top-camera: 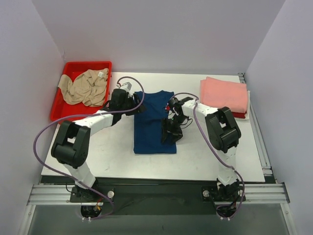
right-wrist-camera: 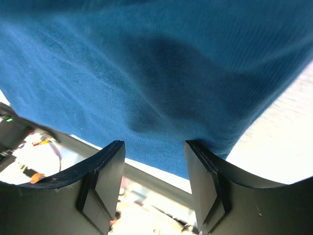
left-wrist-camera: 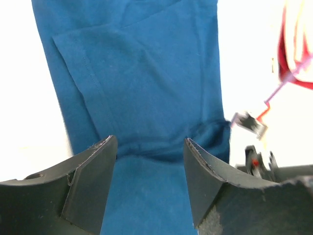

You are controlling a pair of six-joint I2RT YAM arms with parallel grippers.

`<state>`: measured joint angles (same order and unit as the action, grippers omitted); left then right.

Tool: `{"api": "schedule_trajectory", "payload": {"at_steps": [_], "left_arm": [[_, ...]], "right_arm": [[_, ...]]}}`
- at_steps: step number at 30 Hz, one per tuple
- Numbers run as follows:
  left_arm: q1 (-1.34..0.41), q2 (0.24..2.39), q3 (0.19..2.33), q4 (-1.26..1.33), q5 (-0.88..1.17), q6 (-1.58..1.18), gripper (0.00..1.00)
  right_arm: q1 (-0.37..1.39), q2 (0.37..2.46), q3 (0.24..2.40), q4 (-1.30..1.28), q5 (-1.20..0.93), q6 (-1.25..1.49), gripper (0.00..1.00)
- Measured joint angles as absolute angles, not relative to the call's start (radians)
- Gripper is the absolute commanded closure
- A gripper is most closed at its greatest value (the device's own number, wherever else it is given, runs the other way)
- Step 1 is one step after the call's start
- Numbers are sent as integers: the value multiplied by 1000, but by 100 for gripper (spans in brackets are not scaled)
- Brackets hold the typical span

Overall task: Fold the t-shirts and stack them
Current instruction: Fold the folded rectangular tshirt in 1/3 of the way, then grab one side of the 2/3 rectangular tshirt with both arms

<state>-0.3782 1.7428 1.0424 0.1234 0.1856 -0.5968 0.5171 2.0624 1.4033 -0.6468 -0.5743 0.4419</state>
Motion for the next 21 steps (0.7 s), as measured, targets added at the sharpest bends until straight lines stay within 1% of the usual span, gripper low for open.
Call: {"api": "schedule_trajectory", "payload": {"at_steps": [4, 8, 10, 12, 14, 15, 16, 21], "left_arm": [[-380, 1593, 1018, 25, 187, -504, 33], [-384, 1437, 930, -74, 205, -421, 33], [-390, 1392, 875, -129, 221, -397, 33], [-407, 1373, 815, -172, 234, -381, 33], [-434, 1371, 760, -214, 247, -379, 33], [-448, 1371, 731, -226, 254, -381, 33], [-461, 1371, 704, -239, 263, -384, 33], [-492, 1354, 615, -274, 297, -420, 33]], "right_arm": [[518, 2008, 1364, -642, -503, 413, 46], [518, 1906, 1266, -648, -446, 398, 46], [517, 1855, 1220, -660, -416, 395, 46], [517, 1815, 1192, -667, -395, 391, 48], [516, 1794, 1177, -668, -382, 387, 52], [516, 1793, 1174, -668, -380, 385, 56], [516, 1797, 1169, -664, -380, 382, 57], [516, 1852, 1163, -650, -384, 368, 60]]}}
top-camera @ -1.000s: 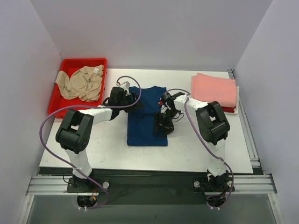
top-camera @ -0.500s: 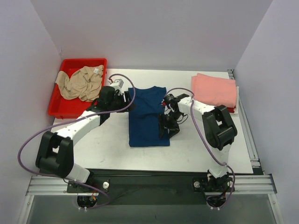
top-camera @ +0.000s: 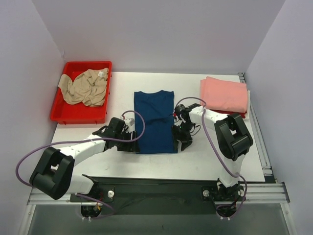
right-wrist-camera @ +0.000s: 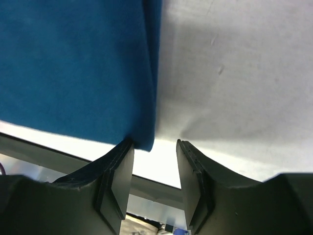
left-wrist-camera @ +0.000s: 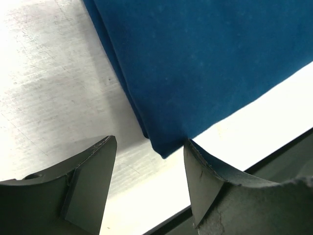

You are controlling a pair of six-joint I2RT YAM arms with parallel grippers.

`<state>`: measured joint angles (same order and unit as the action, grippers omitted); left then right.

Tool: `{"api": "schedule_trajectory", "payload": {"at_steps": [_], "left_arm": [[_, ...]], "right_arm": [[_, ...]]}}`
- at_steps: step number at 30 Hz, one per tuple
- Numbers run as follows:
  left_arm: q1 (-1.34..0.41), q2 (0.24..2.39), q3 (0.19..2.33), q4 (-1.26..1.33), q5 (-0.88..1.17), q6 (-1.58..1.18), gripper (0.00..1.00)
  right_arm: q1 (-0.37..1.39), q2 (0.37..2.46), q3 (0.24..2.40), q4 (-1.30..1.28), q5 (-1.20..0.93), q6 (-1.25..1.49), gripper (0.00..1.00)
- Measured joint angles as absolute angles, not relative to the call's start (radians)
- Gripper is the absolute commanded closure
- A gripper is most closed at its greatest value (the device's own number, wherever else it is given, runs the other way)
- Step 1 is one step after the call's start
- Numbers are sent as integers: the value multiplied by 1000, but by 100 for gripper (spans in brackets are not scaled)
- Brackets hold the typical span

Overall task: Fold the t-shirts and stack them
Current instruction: Grab one side of the 2/3 rectangular tshirt with both arms

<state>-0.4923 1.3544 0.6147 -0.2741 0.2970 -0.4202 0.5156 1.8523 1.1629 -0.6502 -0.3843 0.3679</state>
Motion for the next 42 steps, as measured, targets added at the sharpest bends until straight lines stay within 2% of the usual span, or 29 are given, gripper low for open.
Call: {"api": "schedule_trajectory", "payload": {"at_steps": [7, 15, 23, 28, 32, 35, 36, 38, 42], "left_arm": [[-496, 1334, 614, -274, 297, -446, 33], [-497, 1348, 614, -274, 298, -463, 35], [-498, 1364, 614, -274, 316, -469, 41], [-498, 1391, 618, -260, 344, -475, 46], [-498, 1425, 633, -250, 363, -485, 54], [-498, 1454, 647, -250, 373, -491, 67], [-498, 1463, 651, -252, 374, -493, 76], [-499, 1480, 656, -251, 376, -495, 83], [-501, 1487, 660, -252, 380, -496, 99]], "right_arm": [[513, 1885, 1153, -641, -416, 364, 60], [513, 1886, 1140, -635, -448, 365, 66], [519, 1904, 1139, -634, -483, 364, 84], [519, 1914, 1139, -634, -501, 364, 89], [519, 1915, 1139, -633, -505, 364, 91], [519, 1916, 1139, -633, -505, 364, 94], [519, 1916, 1139, -633, -505, 364, 95], [519, 1916, 1139, -632, -505, 364, 100], [519, 1916, 1139, -632, -505, 365, 100]]}}
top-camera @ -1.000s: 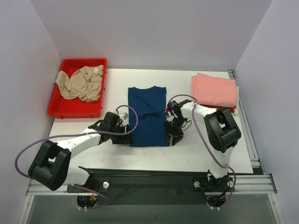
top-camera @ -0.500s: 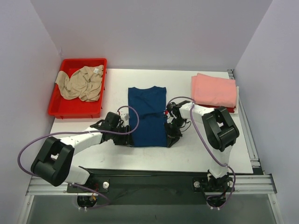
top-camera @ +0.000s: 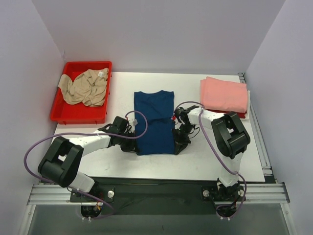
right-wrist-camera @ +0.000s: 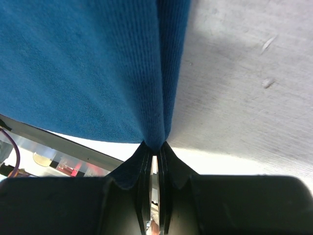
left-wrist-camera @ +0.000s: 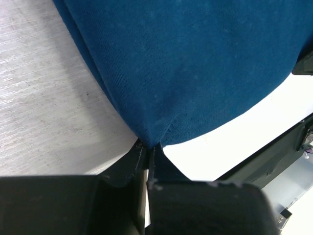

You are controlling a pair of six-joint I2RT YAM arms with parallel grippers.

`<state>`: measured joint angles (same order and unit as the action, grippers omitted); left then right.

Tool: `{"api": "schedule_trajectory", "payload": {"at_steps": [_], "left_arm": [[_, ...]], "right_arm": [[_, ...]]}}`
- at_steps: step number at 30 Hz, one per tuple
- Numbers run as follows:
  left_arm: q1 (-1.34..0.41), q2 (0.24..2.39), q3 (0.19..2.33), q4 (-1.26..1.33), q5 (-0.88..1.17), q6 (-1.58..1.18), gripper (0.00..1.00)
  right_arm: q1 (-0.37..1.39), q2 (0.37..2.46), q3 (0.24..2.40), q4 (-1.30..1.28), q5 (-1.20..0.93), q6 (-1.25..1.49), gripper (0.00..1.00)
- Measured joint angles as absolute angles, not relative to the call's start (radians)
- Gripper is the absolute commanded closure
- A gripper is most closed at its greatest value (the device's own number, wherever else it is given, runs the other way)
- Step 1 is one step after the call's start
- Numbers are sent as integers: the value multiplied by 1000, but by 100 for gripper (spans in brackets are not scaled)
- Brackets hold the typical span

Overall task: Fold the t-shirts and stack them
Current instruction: Grab one side of the 2/3 rectangular tshirt with both arms, then fold the long partially folded tshirt into a neat square

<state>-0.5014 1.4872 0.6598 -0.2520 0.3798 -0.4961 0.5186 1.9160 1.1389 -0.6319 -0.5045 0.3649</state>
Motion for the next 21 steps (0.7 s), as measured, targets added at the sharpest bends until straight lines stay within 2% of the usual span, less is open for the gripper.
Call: {"api": "schedule_trajectory", "payload": {"at_steps": [8, 21], "left_arm": [[-505, 1446, 672, -317, 339, -494, 100], [-511, 1271, 814, -607, 302, -524, 100]], "right_arm": [[519, 1887, 1139, -627, -473, 365, 100], [518, 1674, 1181, -757, -435, 369, 100]]}}
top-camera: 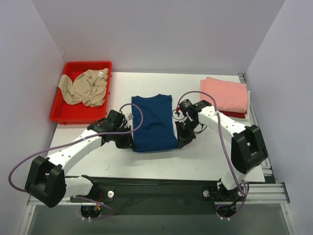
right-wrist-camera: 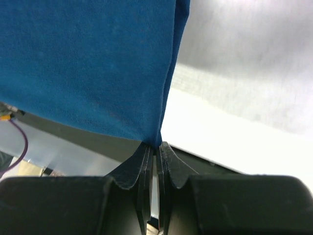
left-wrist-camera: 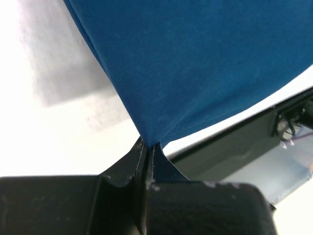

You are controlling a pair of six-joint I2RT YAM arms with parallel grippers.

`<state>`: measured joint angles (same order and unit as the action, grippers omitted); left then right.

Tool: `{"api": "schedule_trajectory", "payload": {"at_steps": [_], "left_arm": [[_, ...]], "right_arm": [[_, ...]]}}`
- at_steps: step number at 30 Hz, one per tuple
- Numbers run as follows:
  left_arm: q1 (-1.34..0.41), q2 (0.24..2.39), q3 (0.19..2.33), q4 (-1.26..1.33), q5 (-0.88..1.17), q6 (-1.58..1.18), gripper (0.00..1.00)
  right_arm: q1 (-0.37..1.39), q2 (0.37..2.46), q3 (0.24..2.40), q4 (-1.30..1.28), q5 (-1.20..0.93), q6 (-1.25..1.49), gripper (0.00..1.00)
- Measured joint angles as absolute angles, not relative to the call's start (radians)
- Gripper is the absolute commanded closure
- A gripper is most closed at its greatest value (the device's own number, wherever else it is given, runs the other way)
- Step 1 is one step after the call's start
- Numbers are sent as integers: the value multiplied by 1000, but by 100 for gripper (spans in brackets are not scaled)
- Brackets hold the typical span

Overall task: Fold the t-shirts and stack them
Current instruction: Fold the long partially folded tshirt into a neat square

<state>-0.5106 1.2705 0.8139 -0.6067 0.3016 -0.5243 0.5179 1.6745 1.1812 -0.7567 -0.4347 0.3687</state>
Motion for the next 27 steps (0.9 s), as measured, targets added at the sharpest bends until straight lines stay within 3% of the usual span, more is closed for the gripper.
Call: {"api": "schedule_trajectory", "payload": {"at_steps": [15, 27], "left_arm": [[-525, 1087, 1054, -1000, 386, -624, 100], [-482, 1272, 1163, -1018, 405, -568, 100]], "right_arm": [[539, 1365, 1314, -1034, -416, 478, 100], [490, 1512, 1500, -1049, -327, 483, 100]]}}
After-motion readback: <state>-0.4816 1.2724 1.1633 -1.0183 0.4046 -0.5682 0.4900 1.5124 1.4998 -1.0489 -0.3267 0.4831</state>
